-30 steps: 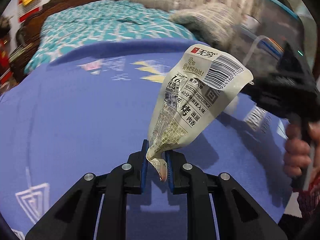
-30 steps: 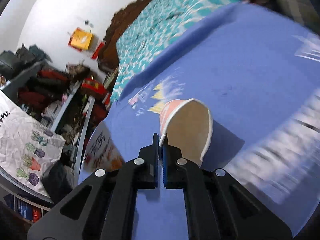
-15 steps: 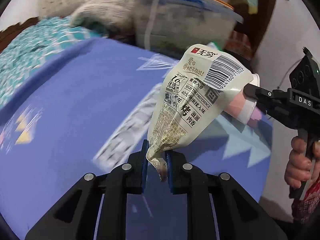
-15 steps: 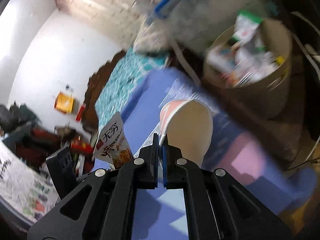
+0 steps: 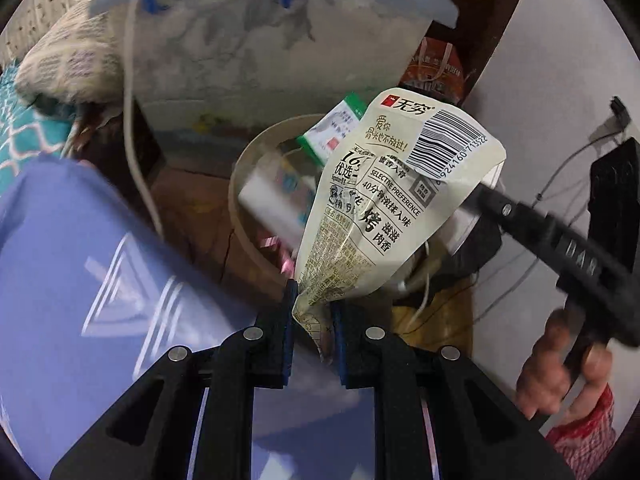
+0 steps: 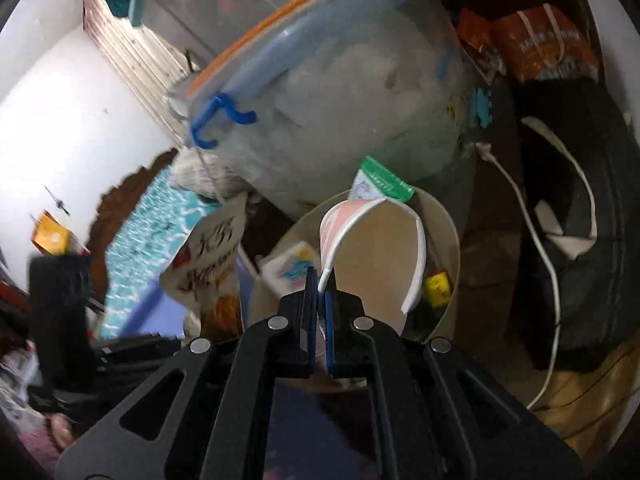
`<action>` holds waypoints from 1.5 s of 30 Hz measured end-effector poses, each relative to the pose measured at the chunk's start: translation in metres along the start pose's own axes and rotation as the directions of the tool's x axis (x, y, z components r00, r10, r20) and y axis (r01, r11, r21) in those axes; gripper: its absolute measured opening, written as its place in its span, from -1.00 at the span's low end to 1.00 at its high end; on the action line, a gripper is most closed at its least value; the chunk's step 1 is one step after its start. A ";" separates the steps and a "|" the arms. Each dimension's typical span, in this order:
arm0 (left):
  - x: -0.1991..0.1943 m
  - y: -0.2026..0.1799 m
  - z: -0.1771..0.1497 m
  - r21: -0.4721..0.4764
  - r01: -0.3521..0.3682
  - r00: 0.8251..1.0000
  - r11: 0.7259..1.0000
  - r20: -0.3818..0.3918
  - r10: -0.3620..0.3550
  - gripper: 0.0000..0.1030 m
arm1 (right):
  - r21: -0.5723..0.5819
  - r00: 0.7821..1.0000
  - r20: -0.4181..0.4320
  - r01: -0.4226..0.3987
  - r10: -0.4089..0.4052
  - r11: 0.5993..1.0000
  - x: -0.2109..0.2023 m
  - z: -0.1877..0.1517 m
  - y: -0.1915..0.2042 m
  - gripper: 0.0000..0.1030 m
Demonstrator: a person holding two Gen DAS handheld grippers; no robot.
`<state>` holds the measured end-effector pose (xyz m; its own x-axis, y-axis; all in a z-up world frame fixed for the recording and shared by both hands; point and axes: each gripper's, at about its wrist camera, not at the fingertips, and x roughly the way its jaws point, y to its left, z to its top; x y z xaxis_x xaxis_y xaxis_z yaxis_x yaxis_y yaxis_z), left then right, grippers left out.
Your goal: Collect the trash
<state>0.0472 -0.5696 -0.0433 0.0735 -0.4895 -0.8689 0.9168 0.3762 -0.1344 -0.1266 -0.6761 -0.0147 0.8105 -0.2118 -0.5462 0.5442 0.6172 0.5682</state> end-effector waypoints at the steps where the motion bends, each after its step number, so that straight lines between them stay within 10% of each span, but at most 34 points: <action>1: 0.009 -0.003 0.008 0.011 -0.011 1.000 1.000 -0.008 0.011 -0.71 | -0.012 1.000 -0.010 0.012 -0.013 1.000 0.010 0.002 0.001 -0.90; 4: 0.032 -0.007 0.024 0.016 -0.040 0.999 0.999 -0.026 0.041 -0.66 | -0.058 0.997 -0.035 0.070 -0.072 0.996 0.029 -0.002 0.006 -0.87; 7: 0.050 -0.010 0.034 0.019 -0.089 0.995 0.996 -0.041 0.090 0.14 | -0.078 0.993 -0.078 0.080 -0.086 0.994 0.045 -0.008 -0.001 -0.82; 13: 0.043 -0.013 0.030 0.031 -0.067 0.998 0.997 -0.007 0.067 0.25 | -0.054 0.992 -0.115 0.036 -0.042 0.998 0.049 -0.024 -0.003 -0.64; 16: 0.029 -0.012 0.021 0.036 -0.073 0.997 0.997 0.020 0.072 0.27 | -0.024 0.993 -0.109 0.032 -0.035 0.999 0.044 -0.029 -0.001 0.30; 45: -0.153 0.042 -0.168 -0.120 -0.172 0.928 0.978 0.313 0.202 0.30 | 0.028 0.997 0.007 0.075 -0.075 0.997 -0.100 -0.170 0.095 0.33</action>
<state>0.0081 -0.3465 0.0038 0.3761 -0.6244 -0.6846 0.8364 0.5467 -0.0392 -0.1927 -0.4673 -0.0108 0.7686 -0.2630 -0.5832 0.6095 0.5778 0.5428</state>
